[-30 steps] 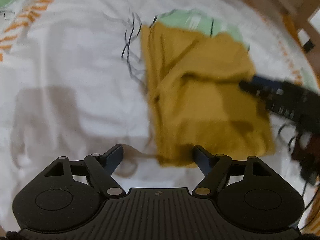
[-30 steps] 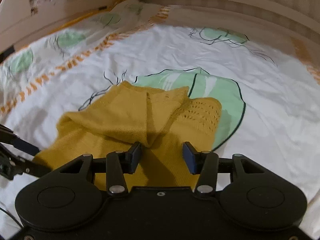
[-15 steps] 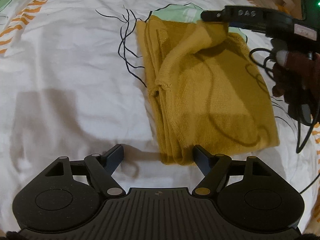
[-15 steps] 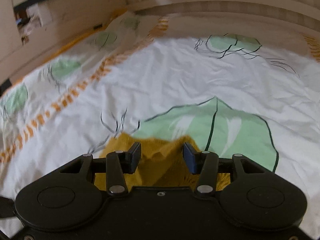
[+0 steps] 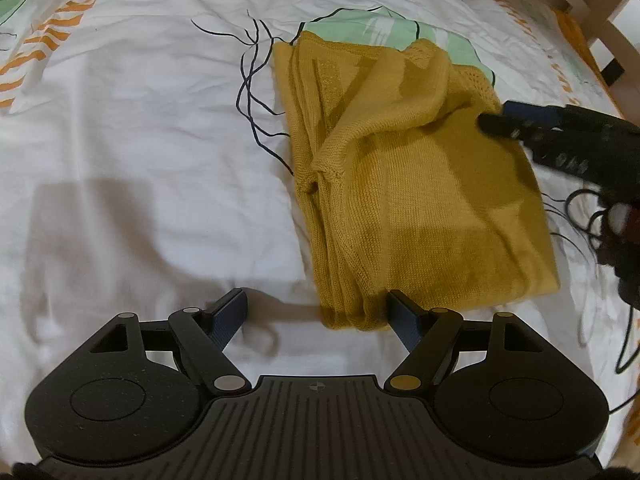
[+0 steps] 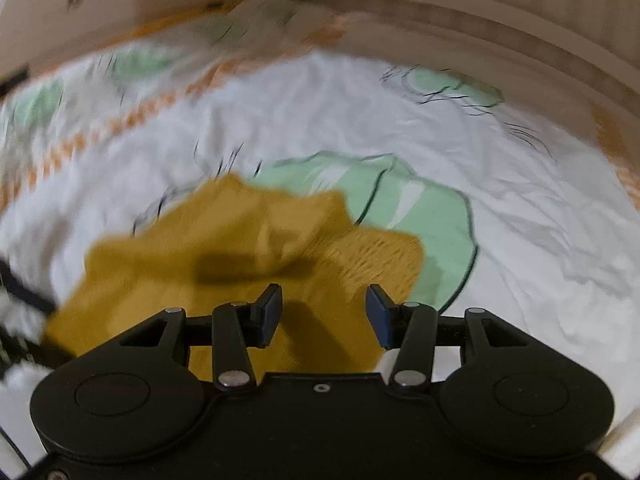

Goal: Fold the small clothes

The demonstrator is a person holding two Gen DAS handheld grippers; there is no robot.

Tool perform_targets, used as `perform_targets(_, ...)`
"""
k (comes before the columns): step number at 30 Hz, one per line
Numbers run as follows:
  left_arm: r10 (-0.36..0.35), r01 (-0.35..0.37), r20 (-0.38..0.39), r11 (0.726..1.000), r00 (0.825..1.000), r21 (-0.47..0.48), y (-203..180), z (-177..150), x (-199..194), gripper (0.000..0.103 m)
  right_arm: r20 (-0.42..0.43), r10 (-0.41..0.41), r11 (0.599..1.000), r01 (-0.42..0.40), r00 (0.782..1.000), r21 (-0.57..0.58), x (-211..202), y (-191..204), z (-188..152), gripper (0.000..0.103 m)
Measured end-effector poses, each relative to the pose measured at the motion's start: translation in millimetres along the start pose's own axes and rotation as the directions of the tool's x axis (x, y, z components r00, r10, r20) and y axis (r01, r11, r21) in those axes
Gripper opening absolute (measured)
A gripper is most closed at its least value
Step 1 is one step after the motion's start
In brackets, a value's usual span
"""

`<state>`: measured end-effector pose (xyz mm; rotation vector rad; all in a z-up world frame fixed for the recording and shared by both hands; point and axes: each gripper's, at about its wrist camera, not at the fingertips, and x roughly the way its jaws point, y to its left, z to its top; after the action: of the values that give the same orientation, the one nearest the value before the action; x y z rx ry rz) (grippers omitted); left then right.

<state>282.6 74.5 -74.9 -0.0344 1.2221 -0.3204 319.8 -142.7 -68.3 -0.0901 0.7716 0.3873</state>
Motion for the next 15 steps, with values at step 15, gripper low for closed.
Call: perform_targets(15, -0.005, 0.005, -0.004, 1.000, 1.000, 0.006, -0.8, 0.4, -1.9, 0.075, 0.113, 0.129, 0.979, -0.145, 0.985, 0.142, 43.8, 15.3, 60.8, 0.056)
